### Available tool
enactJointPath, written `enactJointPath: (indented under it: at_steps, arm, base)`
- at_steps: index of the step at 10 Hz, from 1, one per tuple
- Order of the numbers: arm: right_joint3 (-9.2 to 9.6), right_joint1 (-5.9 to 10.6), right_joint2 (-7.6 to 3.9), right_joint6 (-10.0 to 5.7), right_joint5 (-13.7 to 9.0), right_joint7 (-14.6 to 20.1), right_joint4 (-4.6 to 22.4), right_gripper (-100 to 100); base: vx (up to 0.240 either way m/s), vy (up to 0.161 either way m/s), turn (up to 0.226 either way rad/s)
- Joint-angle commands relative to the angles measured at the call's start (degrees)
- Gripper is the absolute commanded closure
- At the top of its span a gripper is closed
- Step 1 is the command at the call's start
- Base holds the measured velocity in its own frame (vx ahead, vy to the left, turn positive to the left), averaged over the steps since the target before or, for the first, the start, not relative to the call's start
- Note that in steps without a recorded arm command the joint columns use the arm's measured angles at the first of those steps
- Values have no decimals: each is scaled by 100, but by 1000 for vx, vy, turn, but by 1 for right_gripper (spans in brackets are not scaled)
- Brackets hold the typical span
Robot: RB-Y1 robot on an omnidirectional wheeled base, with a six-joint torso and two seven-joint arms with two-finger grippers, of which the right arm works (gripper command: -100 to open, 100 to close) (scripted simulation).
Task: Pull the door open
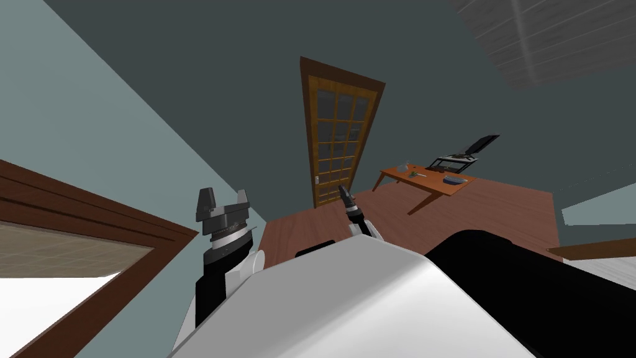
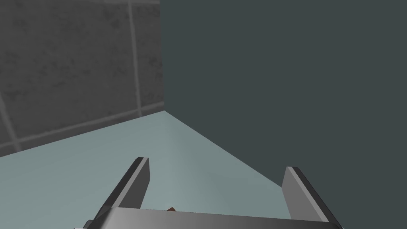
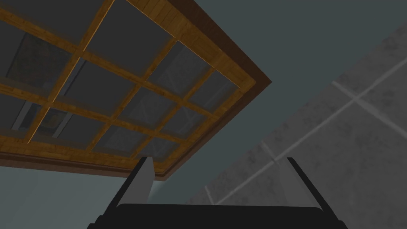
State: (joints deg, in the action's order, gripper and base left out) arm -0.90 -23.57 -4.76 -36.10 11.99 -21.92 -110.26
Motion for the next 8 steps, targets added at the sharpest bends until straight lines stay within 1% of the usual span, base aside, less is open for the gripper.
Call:
enactJointPath:
  at_steps: [1,8]
  arm:
    - [-45,58,-24,-60,35,-160,220,-100]
    - [-218,283,-90,-298,206,-851,1145,-100]
  base:
    - [96,19,10]
    - [96,26,7]
